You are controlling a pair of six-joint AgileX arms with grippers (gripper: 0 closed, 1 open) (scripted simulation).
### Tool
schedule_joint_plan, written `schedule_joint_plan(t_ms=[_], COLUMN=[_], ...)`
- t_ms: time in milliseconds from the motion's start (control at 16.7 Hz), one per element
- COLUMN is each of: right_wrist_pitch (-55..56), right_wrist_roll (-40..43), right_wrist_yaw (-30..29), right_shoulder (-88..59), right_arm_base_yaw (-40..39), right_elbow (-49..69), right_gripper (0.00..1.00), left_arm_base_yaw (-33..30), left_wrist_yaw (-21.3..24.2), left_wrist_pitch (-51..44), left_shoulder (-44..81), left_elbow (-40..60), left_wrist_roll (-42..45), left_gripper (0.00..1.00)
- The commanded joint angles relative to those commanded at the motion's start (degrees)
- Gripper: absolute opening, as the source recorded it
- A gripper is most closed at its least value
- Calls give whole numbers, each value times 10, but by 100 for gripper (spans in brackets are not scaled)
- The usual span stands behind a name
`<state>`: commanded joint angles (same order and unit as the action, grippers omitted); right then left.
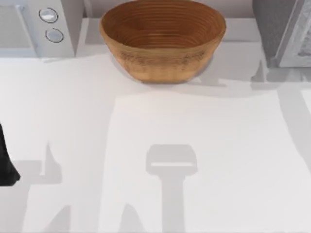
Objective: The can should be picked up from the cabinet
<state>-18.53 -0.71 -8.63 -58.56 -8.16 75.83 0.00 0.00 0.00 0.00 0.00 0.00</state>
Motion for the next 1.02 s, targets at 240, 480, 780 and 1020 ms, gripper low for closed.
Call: schedule_joint_plan(t_ms=[240, 480, 780, 1020], right_wrist_pitch=[-36, -53, -53, -26], right_wrist_roll=[-1, -2, -2, -2], right_wrist_yaw=[-17, -26, -26, -60], right_shoulder=[-118, -173, -173, -195], right_arm_base_yaw=[-16, -24, -22, -51], right_elbow=[164, 237, 238, 238], right_gripper=[100, 100, 100, 100], left_arm_base_yaw=[0, 0, 0, 0], left_wrist_yaw=[0, 0, 0, 0], left_wrist_pitch=[0, 0, 0, 0], left_shoulder=[0, 0, 0, 0], left_elbow=[0, 0, 0, 0], left_wrist_roll=[0, 0, 0, 0], left_gripper=[100, 100, 100, 100])
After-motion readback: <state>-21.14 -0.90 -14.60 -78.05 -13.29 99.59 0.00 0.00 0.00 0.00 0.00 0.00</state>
